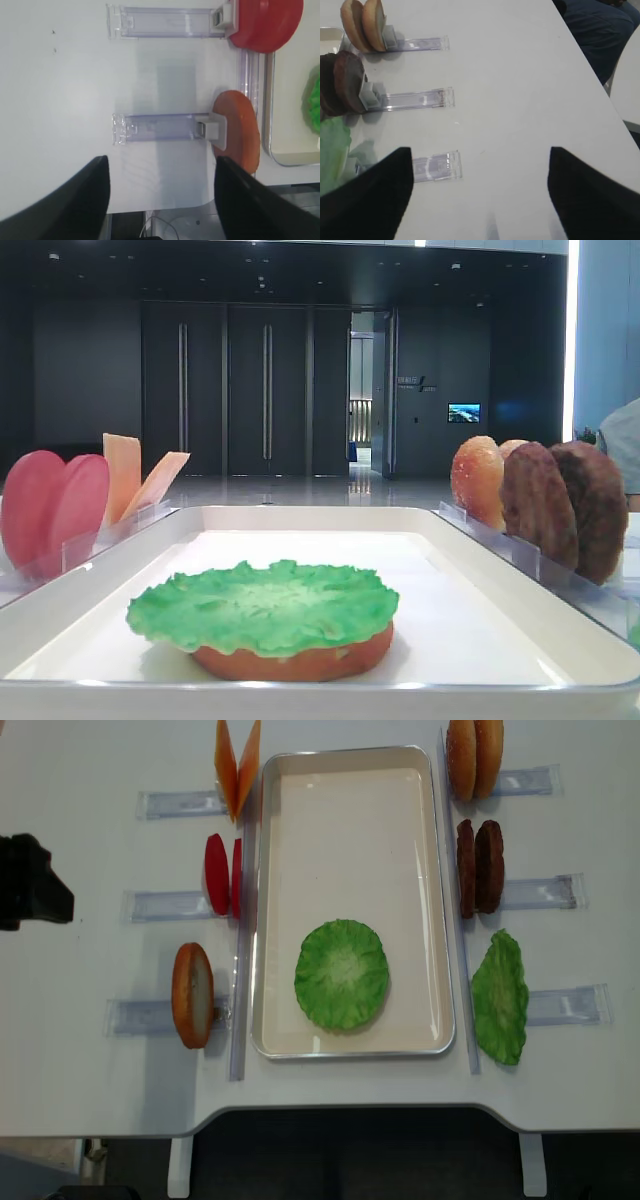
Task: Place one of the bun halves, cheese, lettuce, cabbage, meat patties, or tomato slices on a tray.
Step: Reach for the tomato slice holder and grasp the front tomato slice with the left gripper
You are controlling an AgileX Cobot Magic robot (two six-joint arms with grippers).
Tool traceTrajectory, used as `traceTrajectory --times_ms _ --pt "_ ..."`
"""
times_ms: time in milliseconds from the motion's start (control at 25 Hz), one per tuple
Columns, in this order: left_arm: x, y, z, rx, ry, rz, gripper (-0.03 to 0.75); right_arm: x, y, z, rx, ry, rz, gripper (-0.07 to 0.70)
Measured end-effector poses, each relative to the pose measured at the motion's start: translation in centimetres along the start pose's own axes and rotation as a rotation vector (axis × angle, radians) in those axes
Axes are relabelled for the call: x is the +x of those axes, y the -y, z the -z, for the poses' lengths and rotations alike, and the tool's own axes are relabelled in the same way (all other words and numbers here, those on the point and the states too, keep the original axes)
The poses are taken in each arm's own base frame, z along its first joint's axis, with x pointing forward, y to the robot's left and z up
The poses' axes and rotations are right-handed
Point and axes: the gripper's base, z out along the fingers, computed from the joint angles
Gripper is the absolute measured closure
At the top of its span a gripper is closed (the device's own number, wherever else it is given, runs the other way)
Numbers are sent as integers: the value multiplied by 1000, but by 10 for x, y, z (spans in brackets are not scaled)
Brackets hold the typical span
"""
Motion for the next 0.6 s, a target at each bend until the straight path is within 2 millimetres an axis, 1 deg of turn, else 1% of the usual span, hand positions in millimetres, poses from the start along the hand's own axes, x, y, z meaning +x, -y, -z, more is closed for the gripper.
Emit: traceTrajectory --times_ms 360,600 --pt "-56 -4 -3 -12 5 5 220 0 0 0 0 0 0 95" --pt "-89 -8 -17 -27 -12 2 220 0 0 0 0 0 0 95"
